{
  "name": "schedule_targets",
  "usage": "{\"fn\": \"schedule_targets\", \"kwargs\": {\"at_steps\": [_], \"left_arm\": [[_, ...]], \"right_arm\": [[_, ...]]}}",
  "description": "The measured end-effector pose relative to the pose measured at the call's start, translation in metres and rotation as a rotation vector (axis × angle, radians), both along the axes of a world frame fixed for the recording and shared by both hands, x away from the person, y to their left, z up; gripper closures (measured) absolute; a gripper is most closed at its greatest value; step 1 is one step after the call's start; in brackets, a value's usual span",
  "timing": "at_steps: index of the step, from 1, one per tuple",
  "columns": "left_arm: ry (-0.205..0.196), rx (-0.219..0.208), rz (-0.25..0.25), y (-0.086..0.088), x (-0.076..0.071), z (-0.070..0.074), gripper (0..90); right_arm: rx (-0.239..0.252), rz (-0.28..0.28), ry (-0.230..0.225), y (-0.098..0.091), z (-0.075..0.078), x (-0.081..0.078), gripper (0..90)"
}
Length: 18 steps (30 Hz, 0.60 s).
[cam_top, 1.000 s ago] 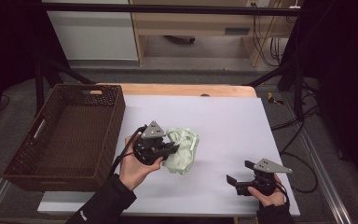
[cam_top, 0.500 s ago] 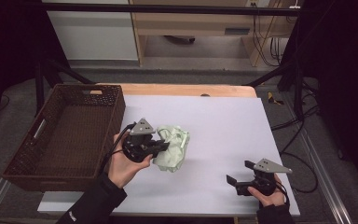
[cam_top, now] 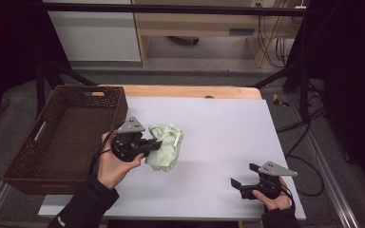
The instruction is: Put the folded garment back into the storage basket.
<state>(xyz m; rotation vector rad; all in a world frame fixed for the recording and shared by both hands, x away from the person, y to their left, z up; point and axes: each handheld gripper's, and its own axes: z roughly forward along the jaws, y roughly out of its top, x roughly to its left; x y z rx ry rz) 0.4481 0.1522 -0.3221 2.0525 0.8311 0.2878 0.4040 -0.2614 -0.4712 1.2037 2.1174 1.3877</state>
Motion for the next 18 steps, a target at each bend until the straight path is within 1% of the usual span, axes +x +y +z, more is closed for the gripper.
{"fn": "schedule_targets", "kwargs": {"at_steps": [12, 18], "left_arm": [[-0.015, 0.007, 0.016, 0.017, -0.002, 0.012, 83.9], [-0.028, 0.010, 0.023, 0.026, -0.003, 0.019, 83.9]], "right_arm": [[-0.001, 0.001, 0.001, 0.000, 0.000, 0.000, 1.2], [-0.002, 0.002, 0.000, 0.000, 0.000, 0.000, 1.2]]}}
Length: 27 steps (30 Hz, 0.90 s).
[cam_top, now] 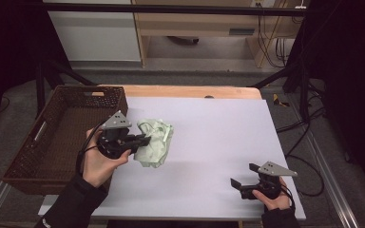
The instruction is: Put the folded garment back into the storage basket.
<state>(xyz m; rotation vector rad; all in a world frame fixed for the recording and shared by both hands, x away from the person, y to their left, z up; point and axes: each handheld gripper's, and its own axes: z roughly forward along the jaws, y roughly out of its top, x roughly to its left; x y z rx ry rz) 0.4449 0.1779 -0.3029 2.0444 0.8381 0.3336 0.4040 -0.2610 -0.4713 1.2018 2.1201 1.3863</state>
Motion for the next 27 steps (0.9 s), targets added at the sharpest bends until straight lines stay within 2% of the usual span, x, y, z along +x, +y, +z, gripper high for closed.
{"fn": "schedule_targets", "kwargs": {"at_steps": [9, 27], "left_arm": [[-0.005, -0.005, 0.022, 0.016, 0.001, 0.007, 83.9], [-0.011, -0.029, 0.087, 0.059, 0.008, 0.018, 83.8]], "right_arm": [[-0.001, 0.000, 0.000, 0.000, 0.000, 0.000, 1.2], [-0.003, -0.004, 0.001, 0.000, -0.001, 0.001, 1.2]]}}
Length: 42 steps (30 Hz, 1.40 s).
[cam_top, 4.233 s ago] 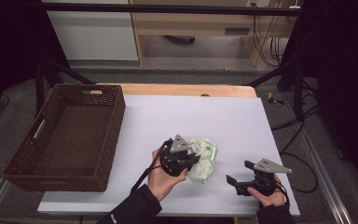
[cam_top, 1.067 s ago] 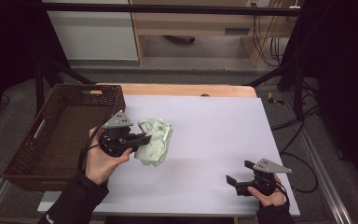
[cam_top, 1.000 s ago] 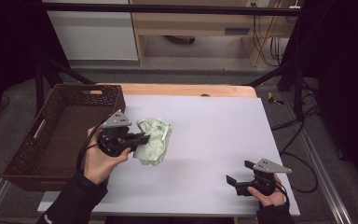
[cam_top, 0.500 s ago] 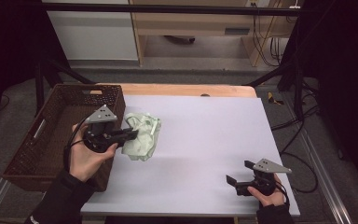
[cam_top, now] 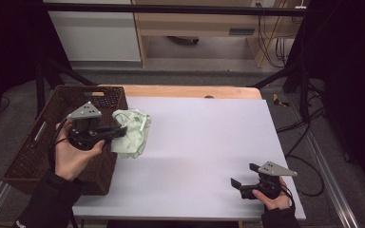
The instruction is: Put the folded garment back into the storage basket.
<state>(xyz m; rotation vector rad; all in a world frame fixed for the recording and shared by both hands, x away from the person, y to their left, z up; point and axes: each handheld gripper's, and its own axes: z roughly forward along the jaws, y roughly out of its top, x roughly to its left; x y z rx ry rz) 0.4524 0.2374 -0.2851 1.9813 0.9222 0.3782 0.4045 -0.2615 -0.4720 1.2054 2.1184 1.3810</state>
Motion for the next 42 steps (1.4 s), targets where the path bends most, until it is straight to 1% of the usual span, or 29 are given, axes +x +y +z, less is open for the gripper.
{"fn": "schedule_targets", "kwargs": {"at_steps": [3, 6, 19, 20, 23, 32, 42], "left_arm": [[-0.001, 0.006, 0.006, 0.006, 0.001, 0.002, 83.8], [0.003, 0.006, 0.016, 0.012, 0.001, 0.003, 83.8], [-0.007, 0.002, 0.060, 0.039, 0.003, 0.010, 83.8], [-0.007, 0.002, 0.060, 0.039, 0.003, 0.010, 83.8], [-0.009, 0.006, 0.082, 0.049, 0.004, 0.011, 83.8], [0.008, -0.004, 0.135, 0.072, 0.007, 0.011, 83.8], [0.038, 0.015, 0.181, 0.089, 0.015, 0.002, 83.8]], "right_arm": [[-0.001, 0.000, -0.002, 0.000, 0.000, 0.000, 1.2], [-0.006, 0.002, -0.001, 0.000, 0.000, 0.000, 1.2], [-0.007, 0.003, 0.002, 0.000, 0.000, 0.000, 1.2], [-0.007, 0.003, 0.002, 0.000, 0.000, 0.000, 1.2], [-0.008, 0.002, 0.002, 0.000, 0.000, 0.000, 1.2], [-0.007, 0.002, 0.004, 0.000, 0.000, 0.000, 1.2], [-0.006, 0.002, 0.003, 0.001, 0.000, 0.000, 1.2]]}}
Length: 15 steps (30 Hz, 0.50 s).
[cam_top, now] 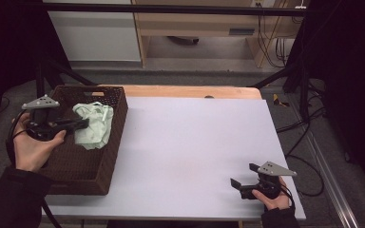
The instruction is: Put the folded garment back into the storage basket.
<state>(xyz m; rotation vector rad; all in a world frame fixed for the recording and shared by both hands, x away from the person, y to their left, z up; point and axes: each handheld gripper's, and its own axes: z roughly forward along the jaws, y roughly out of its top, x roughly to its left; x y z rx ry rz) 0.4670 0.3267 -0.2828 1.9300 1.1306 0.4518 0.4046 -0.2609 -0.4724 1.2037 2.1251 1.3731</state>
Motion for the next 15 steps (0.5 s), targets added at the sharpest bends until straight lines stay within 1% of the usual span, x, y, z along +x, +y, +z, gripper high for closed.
{"fn": "schedule_targets", "kwargs": {"at_steps": [4, 15], "left_arm": [[0.015, 0.006, 0.018, 0.006, 0.003, -0.005, 83.7], [0.058, 0.048, 0.052, 0.018, 0.009, -0.023, 83.7]], "right_arm": [[-0.001, 0.001, 0.001, 0.000, 0.000, 0.000, 1.2], [-0.002, 0.000, -0.001, 0.000, 0.000, 0.000, 1.2]]}}
